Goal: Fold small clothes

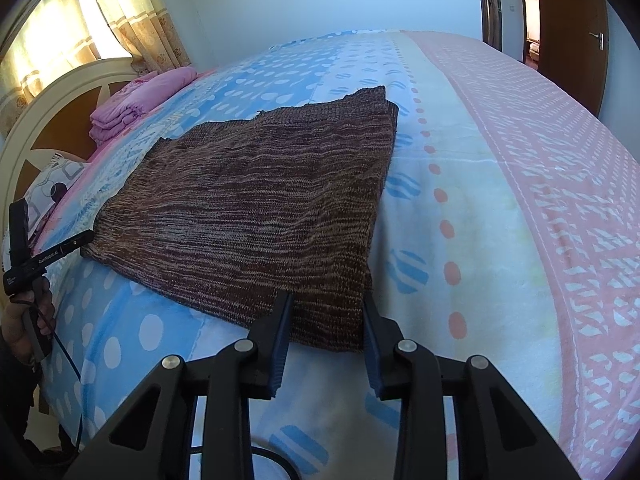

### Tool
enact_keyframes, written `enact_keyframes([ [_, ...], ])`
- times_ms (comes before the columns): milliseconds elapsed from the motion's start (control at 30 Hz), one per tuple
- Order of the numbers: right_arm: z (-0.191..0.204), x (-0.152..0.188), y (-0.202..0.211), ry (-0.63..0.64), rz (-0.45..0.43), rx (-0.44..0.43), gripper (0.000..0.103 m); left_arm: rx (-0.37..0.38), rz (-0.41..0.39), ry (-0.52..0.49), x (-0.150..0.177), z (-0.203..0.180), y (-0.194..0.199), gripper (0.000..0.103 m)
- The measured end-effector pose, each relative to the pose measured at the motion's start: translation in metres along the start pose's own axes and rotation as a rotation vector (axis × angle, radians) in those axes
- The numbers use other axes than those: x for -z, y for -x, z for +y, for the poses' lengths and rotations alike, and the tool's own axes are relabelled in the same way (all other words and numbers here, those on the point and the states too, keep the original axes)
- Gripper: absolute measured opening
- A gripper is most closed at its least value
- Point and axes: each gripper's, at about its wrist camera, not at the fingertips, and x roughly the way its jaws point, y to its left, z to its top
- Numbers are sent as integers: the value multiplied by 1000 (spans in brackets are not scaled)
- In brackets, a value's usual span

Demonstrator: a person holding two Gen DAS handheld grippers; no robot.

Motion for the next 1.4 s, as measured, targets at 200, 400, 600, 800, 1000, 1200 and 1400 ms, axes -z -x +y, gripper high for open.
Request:
enact_keyframes([
  [200, 1, 1, 0, 1, -8, 5, 33, -17, 0, -13, 0, -3, -1, 24],
  [400, 3, 2, 3, 11, -18, 12, 32, -15, -30, -16, 3, -4, 4, 24],
  [600, 5, 3, -1, 20, -14, 14, 28, -14, 6, -25, 2, -6, -5, 24],
  [800, 4, 2, 1, 18, -22, 15, 23, -44, -4, 15, 4, -1, -1, 20],
  [1000, 7, 3, 3, 30, -27, 12, 23, -30, -7, -4, 7, -4, 1, 20],
  [1200, 9, 3, 1, 38, -31, 19, 14, -22, -3, 3, 7, -2, -1, 6],
  [1400, 14, 2, 20, 68, -71, 2, 5, 53, -49, 64, 6, 9, 20, 4],
])
